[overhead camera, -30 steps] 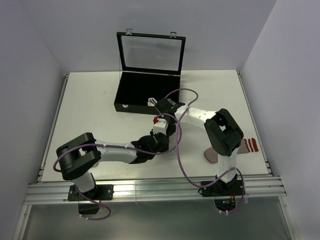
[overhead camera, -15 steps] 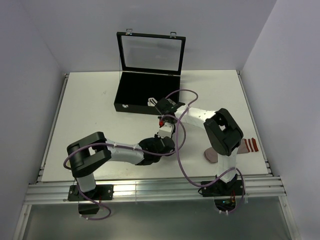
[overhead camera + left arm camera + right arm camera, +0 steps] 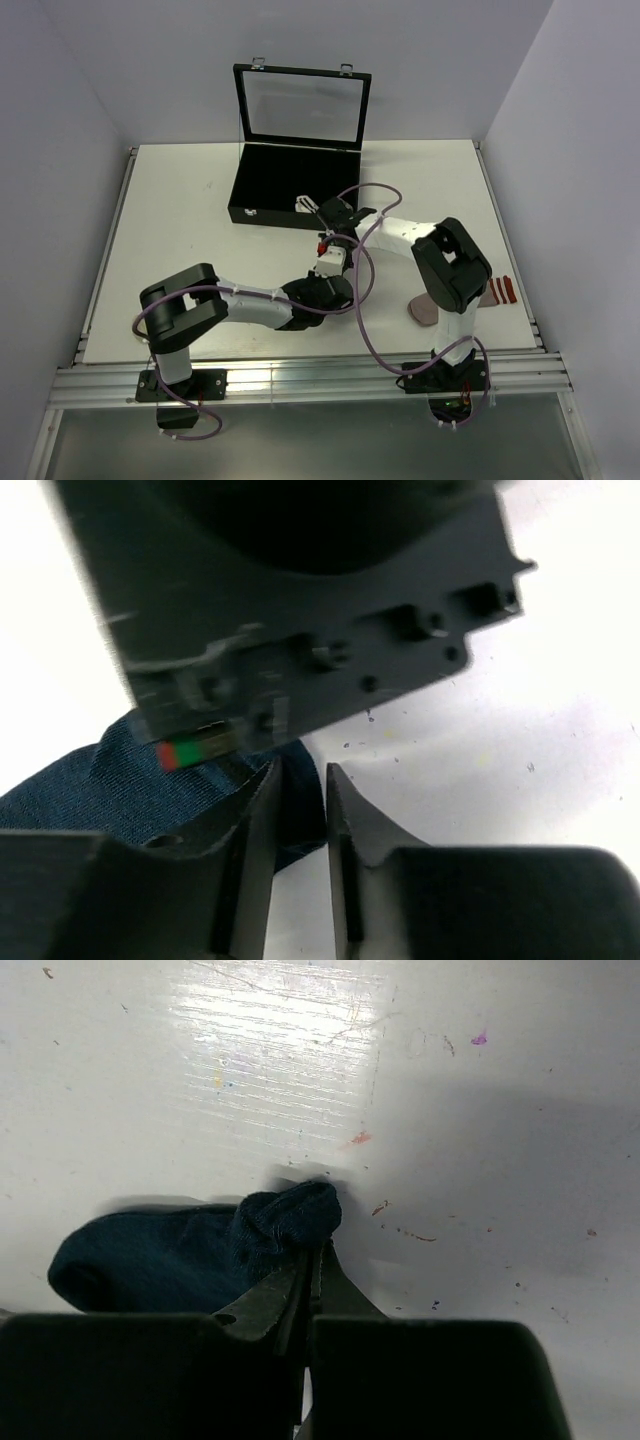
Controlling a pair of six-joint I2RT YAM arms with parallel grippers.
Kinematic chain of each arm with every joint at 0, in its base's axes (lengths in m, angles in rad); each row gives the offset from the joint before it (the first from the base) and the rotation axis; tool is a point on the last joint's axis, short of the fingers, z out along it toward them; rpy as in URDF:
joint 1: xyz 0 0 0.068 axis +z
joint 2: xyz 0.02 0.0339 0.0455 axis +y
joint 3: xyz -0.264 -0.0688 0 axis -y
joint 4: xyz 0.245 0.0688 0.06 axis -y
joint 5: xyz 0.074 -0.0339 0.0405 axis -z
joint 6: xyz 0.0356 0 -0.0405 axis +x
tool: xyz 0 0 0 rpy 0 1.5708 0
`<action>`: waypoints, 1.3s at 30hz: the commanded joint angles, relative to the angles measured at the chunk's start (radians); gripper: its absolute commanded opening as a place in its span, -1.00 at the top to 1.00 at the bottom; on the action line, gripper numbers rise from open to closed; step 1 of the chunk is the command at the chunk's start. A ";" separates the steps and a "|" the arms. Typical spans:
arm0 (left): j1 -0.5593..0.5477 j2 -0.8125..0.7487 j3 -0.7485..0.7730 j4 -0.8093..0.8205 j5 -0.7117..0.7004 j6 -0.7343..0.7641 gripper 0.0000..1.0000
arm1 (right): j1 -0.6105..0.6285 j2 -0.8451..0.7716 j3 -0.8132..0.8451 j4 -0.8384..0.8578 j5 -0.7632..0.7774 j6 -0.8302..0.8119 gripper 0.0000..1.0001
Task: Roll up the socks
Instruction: Roll the sock at the center of the board.
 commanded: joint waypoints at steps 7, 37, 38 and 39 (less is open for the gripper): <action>0.000 0.003 -0.089 -0.182 0.023 -0.088 0.44 | -0.062 -0.111 -0.163 0.147 -0.137 0.027 1.00; 0.213 -0.171 -0.242 0.071 0.375 -0.091 0.55 | -0.053 -0.225 -0.263 0.202 -0.048 0.169 1.00; 0.213 -0.169 -0.241 0.068 0.375 -0.095 0.67 | -0.053 -0.226 -0.255 0.197 -0.046 0.168 1.00; 0.213 -0.168 -0.241 0.066 0.375 -0.096 0.77 | -0.053 -0.231 -0.245 0.191 -0.042 0.168 1.00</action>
